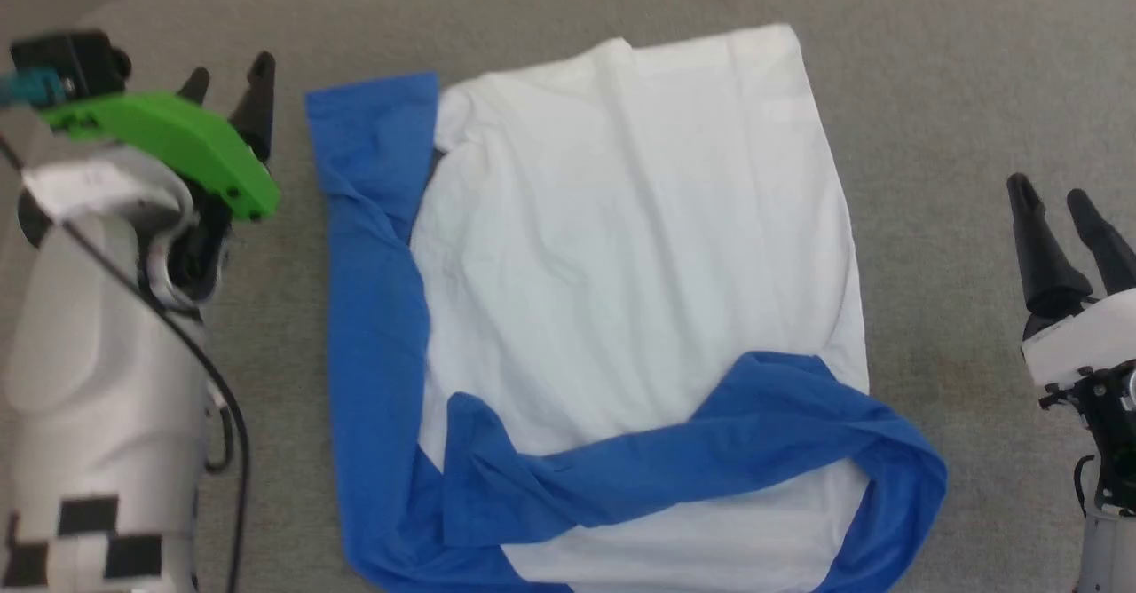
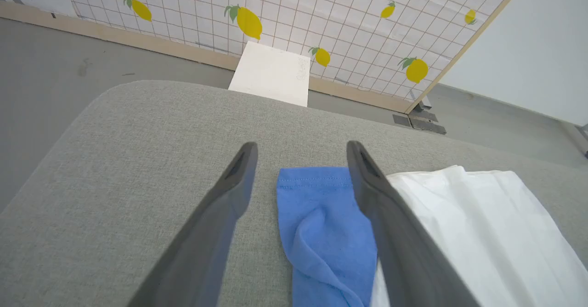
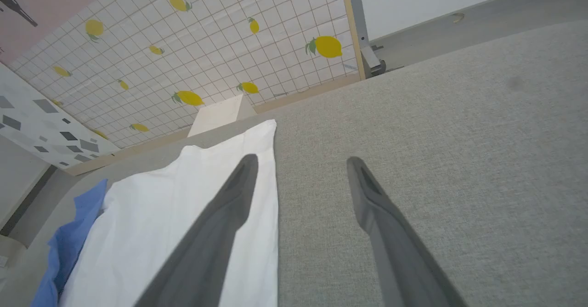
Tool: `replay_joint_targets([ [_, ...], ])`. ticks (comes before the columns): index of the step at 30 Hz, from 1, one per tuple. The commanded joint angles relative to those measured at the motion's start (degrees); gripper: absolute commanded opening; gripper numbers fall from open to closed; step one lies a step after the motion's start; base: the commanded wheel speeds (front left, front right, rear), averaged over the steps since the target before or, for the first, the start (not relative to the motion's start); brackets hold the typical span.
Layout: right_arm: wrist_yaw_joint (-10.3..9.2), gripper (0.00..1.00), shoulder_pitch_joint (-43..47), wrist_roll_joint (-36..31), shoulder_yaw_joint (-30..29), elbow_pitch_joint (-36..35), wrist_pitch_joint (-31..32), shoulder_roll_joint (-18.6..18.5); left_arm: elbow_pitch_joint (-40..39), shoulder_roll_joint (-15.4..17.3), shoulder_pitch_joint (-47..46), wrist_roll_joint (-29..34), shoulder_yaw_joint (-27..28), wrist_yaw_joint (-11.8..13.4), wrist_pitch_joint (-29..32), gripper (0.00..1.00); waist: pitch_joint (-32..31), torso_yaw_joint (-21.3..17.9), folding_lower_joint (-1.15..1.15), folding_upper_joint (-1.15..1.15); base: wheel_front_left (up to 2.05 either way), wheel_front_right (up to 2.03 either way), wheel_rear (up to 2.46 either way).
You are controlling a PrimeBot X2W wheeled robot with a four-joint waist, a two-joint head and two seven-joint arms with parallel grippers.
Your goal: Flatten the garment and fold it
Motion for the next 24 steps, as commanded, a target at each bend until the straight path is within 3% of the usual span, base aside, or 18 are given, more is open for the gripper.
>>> replay_joint_targets([
  [1, -0.08, 1.0, -1.1, -0.1, 0.0, -0.6, 0.0, 0.0, 2.0, 0.8, -2.6, -0.5, -0.4, 0.6, 2.8, 1.0, 6.2, -4.1, 0.0, 0.0, 0.0, 0.0, 0.0],
  [8, -0.08, 1.0, -1.2, 1.0, 0.6, -1.2, -0.3, 0.0, 10.7, 4.3, -11.7, 1.9, -4.5, 2.8, 18.4, 1.0, 10.3, -6.1, 0.0, 0.0, 0.0, 0.0, 0.0],
  [12, -0.08, 1.0, -1.1, 1.3, 0.3, -1.4, -0.8, 0.0, 13.1, 5.9, -13.4, 4.5, -6.6, 5.2, 23.2, 1.0, 11.5, -6.4, 0.0, 0.0, 0.0, 0.0, 0.0],
  [19, -0.08, 1.0, -0.9, 1.4, -0.6, -1.9, -1.2, 0.0, 14.4, 6.1, -12.2, 5.8, -10.4, 3.2, 28.1, 1.0, 12.5, -5.8, 0.0, 0.0, 0.0, 0.0, 0.0],
  [20, -0.08, 1.0, -0.9, 1.4, -0.8, -1.9, -1.2, 0.0, 14.3, 5.7, -11.9, 5.3, -10.4, 2.9, 28.1, 0.4, 12.6, -5.6, 0.0, 0.0, 0.0, 0.0, 0.0],
  [21, -0.08, 1.0, -0.9, 1.3, -1.0, -1.9, -1.2, 0.0, 14.1, 5.5, -11.6, 5.1, -10.4, 2.7, 27.7, 0.0, 12.7, -5.4, 0.0, 0.0, 0.0, 0.0, 0.0],
  [24, -0.08, 1.0, -1.2, 1.1, -1.3, -1.8, -1.1, 0.0, 13.7, 4.9, -10.8, 4.2, -10.0, 2.2, 25.5, 0.0, 12.3, -4.6, 0.0, 0.0, 0.0, 0.0, 0.0],
])
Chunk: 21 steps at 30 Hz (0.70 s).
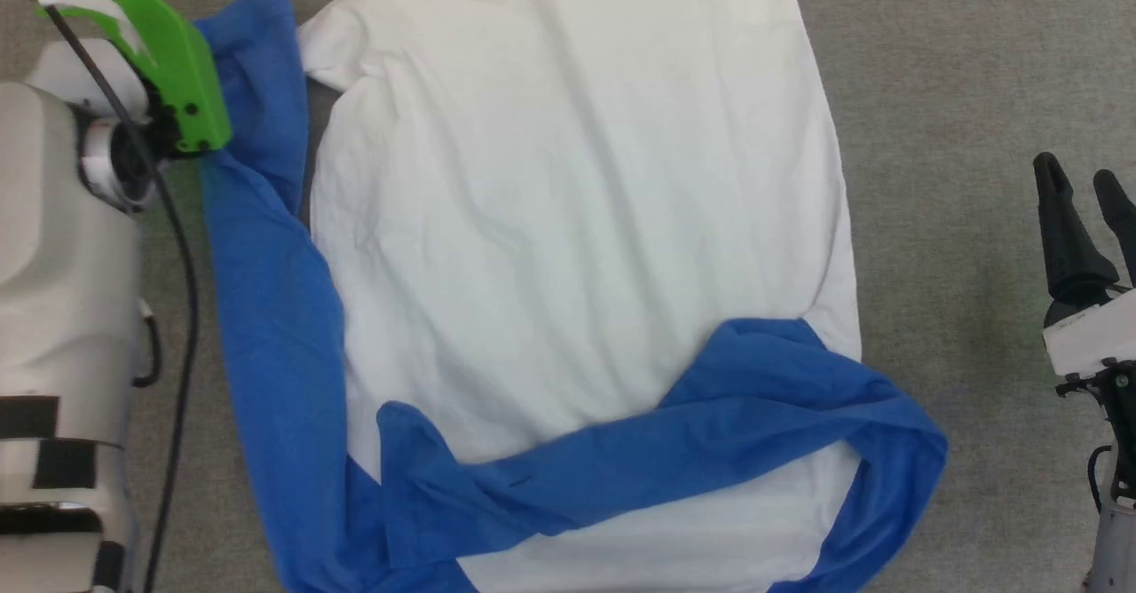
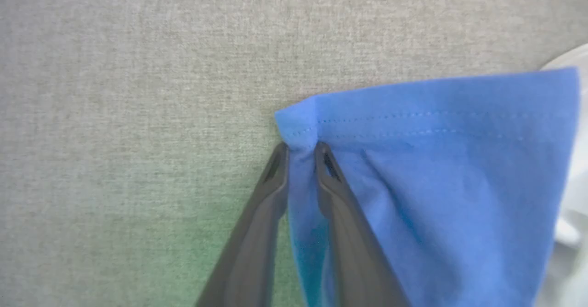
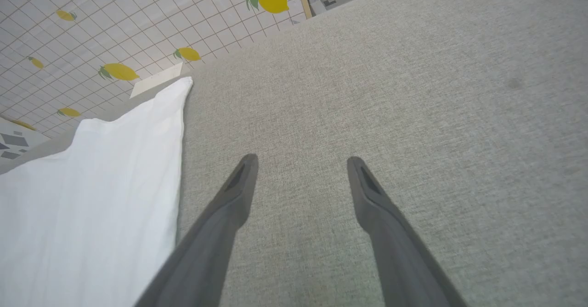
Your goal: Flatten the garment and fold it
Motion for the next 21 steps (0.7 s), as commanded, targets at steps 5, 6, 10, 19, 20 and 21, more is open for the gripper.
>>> replay_joint_targets([
  [5, -0.08, 1.0, -0.6, -1.1, -0.4, 0.6, -0.4, 0.0, 1.5, -3.7, 3.7, -4.3, 3.6, 0.7, -8.0, 0.0, -3.1, 2.6, -0.01, 0.0, 0.0, 0.0, 0.0],
  [6, -0.08, 1.0, -0.6, -1.2, -0.4, 0.9, -0.4, 0.0, 1.5, -4.2, 3.7, -5.6, 5.0, 0.9, -9.7, 0.0, -3.8, 2.9, -0.01, 0.0, 0.0, 0.0, 0.0],
  [10, -0.08, 1.0, 0.2, -1.7, -0.9, 2.4, -0.5, 0.0, 0.9, -5.2, 4.5, -9.8, 9.9, 0.7, -16.0, 0.0, -8.1, 5.4, -0.01, 0.0, 0.0, 0.0, 0.0],
  [19, -0.08, 1.0, 3.5, -1.9, -2.7, 6.2, -0.7, 0.0, -5.6, -3.4, 9.8, -12.3, 13.4, -0.2, -20.1, 0.0, -18.0, 11.0, -0.01, 0.0, 0.0, 0.0, 0.0],
  [20, -0.08, 1.0, 3.9, -1.9, -2.9, 6.6, -0.8, 0.0, -7.0, -3.6, 10.6, -12.1, 13.1, -0.3, -20.2, 0.0, -18.8, 11.4, -0.01, 0.0, 0.0, 0.0, 0.0],
  [21, -0.08, 1.0, 4.3, -1.9, -3.1, 7.1, -1.0, 0.0, -9.0, -4.2, 11.6, -12.3, 12.7, -0.5, -20.1, 0.0, -19.9, 11.7, -0.01, 0.0, 0.0, 0.0, 0.0],
])
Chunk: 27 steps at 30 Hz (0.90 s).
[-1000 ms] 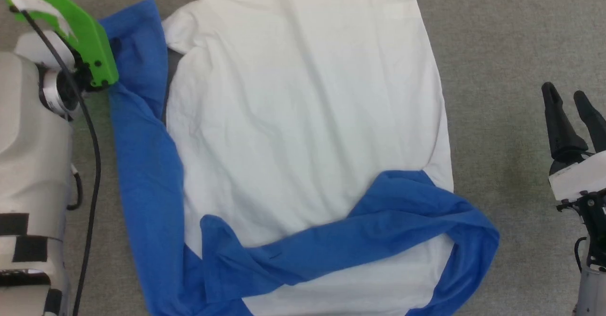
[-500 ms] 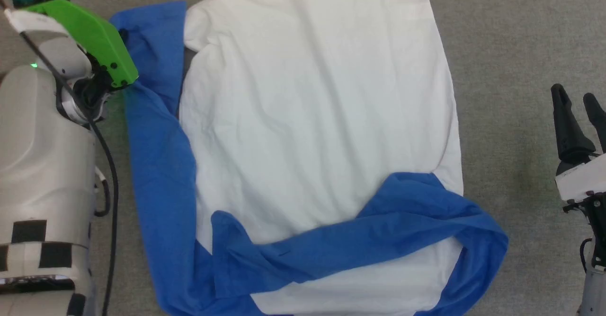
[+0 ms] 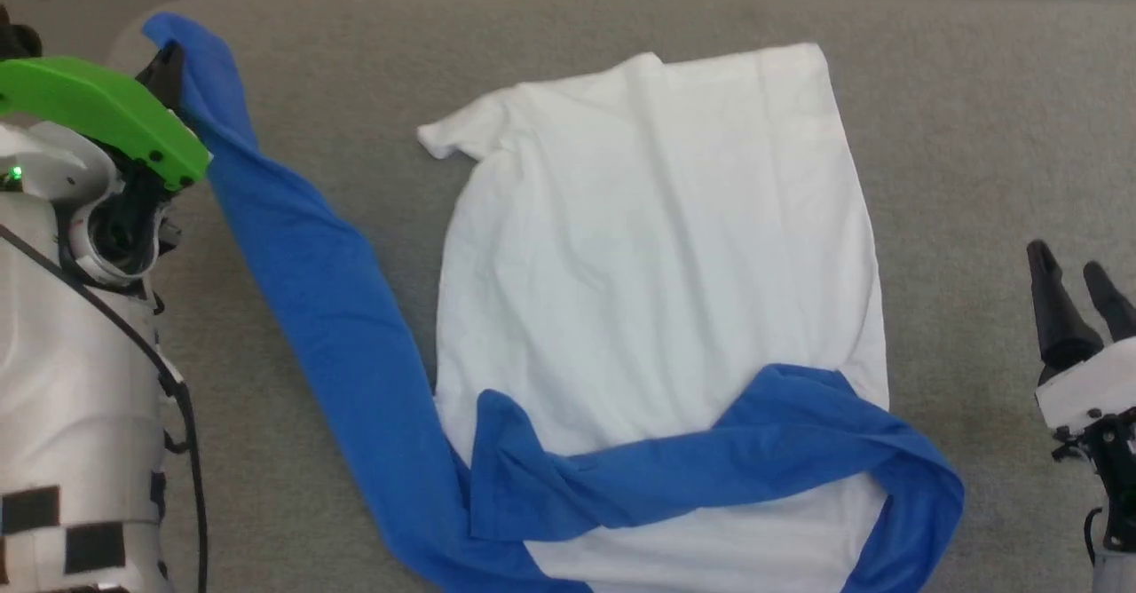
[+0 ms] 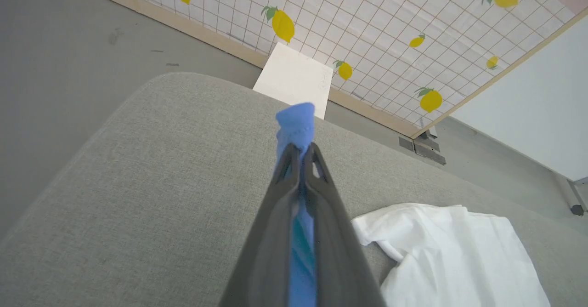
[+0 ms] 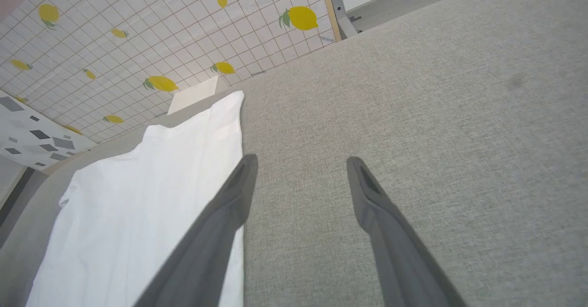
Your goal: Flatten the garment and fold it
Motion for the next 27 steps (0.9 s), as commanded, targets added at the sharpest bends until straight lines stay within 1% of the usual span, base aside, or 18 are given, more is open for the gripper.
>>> replay_joint_targets([
  [1, -0.08, 1.0, 1.1, -0.2, -0.3, 0.6, -0.6, 0.0, -2.4, -1.0, 2.0, 0.0, -0.7, -0.5, -0.1, 0.0, -6.6, 4.6, 0.0, 0.0, 0.0, 0.0, 0.0],
  [3, -0.08, 1.0, 1.9, 0.0, -0.6, 1.5, -0.8, 0.0, -6.5, -2.5, 4.4, 0.3, -2.4, -0.6, 0.5, 0.0, -8.1, 5.0, 0.0, 0.0, 0.0, 0.0, 0.0],
  [6, -0.08, 1.0, 3.0, 0.5, -1.0, 2.5, -1.1, 0.0, -12.2, -6.0, 8.2, 0.4, -5.9, -0.9, 1.9, 0.0, -9.8, 5.4, 0.0, 0.0, 0.0, 0.0, 0.0],
  [9, -0.08, 1.0, 3.6, 1.2, -1.1, 3.5, -1.4, 0.0, -15.7, -9.8, 11.6, 0.3, -9.8, -1.2, 3.2, 0.0, -11.2, 5.1, 0.0, 0.0, 0.0, 0.0, 0.0],
  [12, -0.08, 1.0, 4.2, 1.4, -1.1, 4.0, -1.7, 0.0, -18.0, -12.7, 14.4, -0.1, -14.9, -2.1, 4.2, 0.0, -11.8, 4.3, 0.0, 0.0, 0.0, 0.0, 0.0],
  [17, -0.08, 1.0, 4.5, 1.4, -1.1, 4.4, -1.6, 0.0, -18.3, -14.6, 17.0, -1.7, -24.1, -2.7, 4.7, 0.0, -11.5, 1.9, 0.0, 0.0, 0.0, 0.0, 0.0],
  [19, -0.08, 1.0, 4.5, 1.4, -0.9, 4.5, -1.6, 0.0, -17.5, -14.8, 17.5, -2.4, -28.1, -2.7, 4.2, 0.0, -10.9, 0.7, 0.0, 0.0, 0.0, 0.0, 0.0],
  [23, -0.08, 1.0, 4.3, 1.4, -0.8, 4.9, -1.7, 0.0, -15.4, -14.8, 17.3, -4.5, -38.3, -2.5, 2.5, 0.0, -9.4, -2.0, 0.0, 0.0, 0.0, 0.0, 0.0],
  [27, -0.08, 1.0, 3.9, 1.6, -0.5, 5.7, -2.2, 0.0, -12.9, -14.8, 15.9, -6.5, -46.6, -2.2, 0.5, 0.0, -8.0, -4.5, 0.0, 0.0, 0.0, 0.0, 0.0],
])
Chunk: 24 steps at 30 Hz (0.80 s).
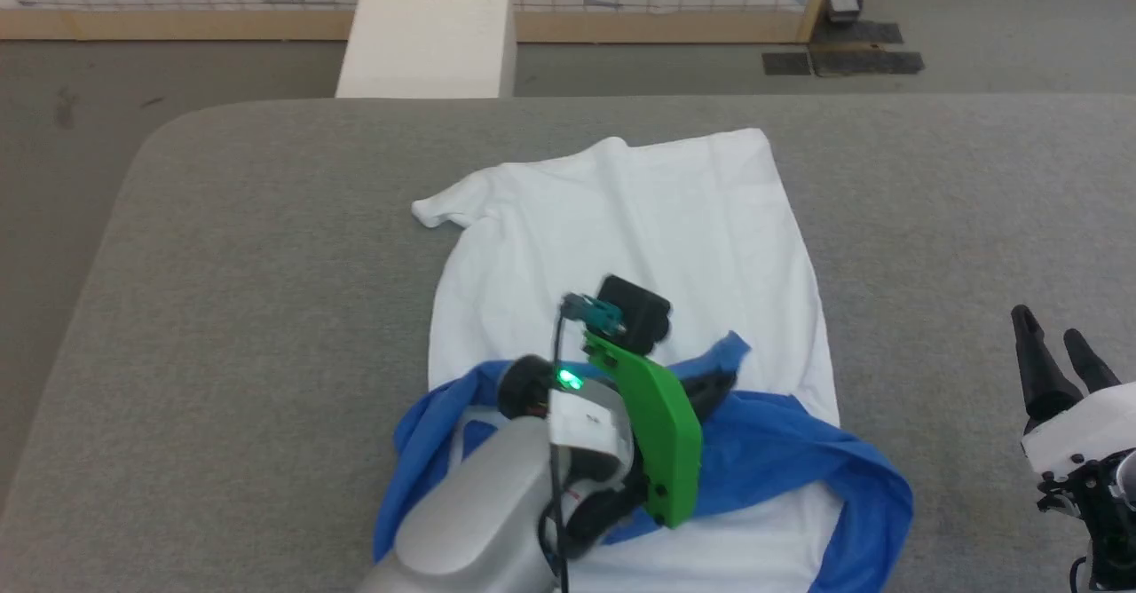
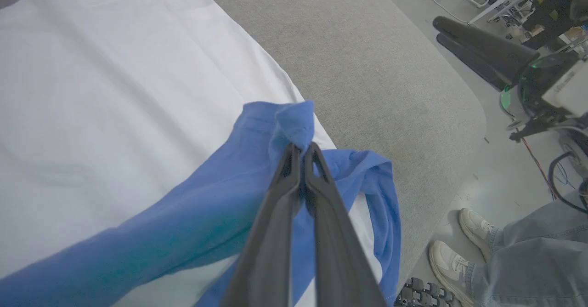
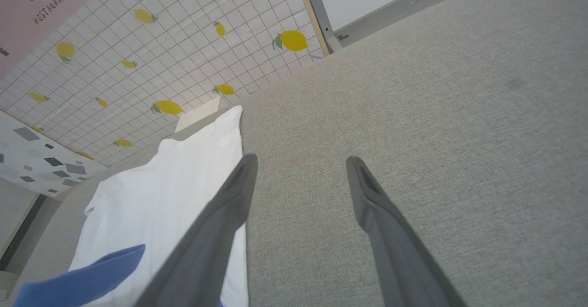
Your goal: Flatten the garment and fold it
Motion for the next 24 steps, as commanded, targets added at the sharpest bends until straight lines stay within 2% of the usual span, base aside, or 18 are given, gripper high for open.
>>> replay_joint_targets([
  [1, -0.08, 1.0, 0.1, 0.4, 0.3, 0.3, -0.5, 0.0, 0.6, -0.1, -1.1, -1.2, -1.6, 0.1, -0.7, 0.0, 2.4, -2.9, 0.0, 0.0, 0.0, 0.0, 0.0],
  [9, -0.08, 1.0, -0.2, 0.7, 0.9, 2.0, -2.0, 0.0, 4.4, -0.1, -4.3, -5.7, -12.5, 0.4, -4.0, 0.0, 4.9, -6.1, 0.0, 0.0, 0.0, 0.0, 0.0],
  [14, -0.08, 1.0, -0.5, 0.9, 1.2, 2.8, -2.8, 0.0, 7.0, -0.1, -4.6, -7.5, -18.5, 0.3, -3.3, 0.0, 5.8, -6.6, 0.0, 0.0, 0.0, 0.0, 0.0],
  [18, -0.08, 1.0, -0.9, 0.8, 1.3, 3.5, -3.4, 0.0, 8.0, -0.1, -4.7, -10.2, -20.8, 0.6, -1.9, 0.0, 5.7, -6.2, 0.0, 0.0, 0.0, 0.0, 0.0],
  [19, -0.08, 1.0, -1.0, 0.8, 1.3, 3.7, -3.5, 0.0, 7.7, -0.1, -4.8, -11.0, -20.6, 0.7, -2.3, 0.13, 5.5, -6.0, 0.0, 0.0, 0.0, 0.0, 0.0],
  [20, -0.08, 1.0, -1.1, 0.7, 1.3, 3.9, -3.7, 0.0, 7.5, -0.1, -5.1, -11.8, -20.7, 0.9, -2.6, 1.0, 5.2, -5.8, 0.0, 0.0, 0.0, 0.0, 0.0],
  [24, -0.08, 1.0, -1.0, 0.7, 1.6, 4.8, -3.9, 0.0, 5.5, -0.1, -6.2, -16.9, -19.1, 1.3, -4.3, 1.0, 3.6, -4.7, 0.0, 0.0, 0.0, 0.0, 0.0],
])
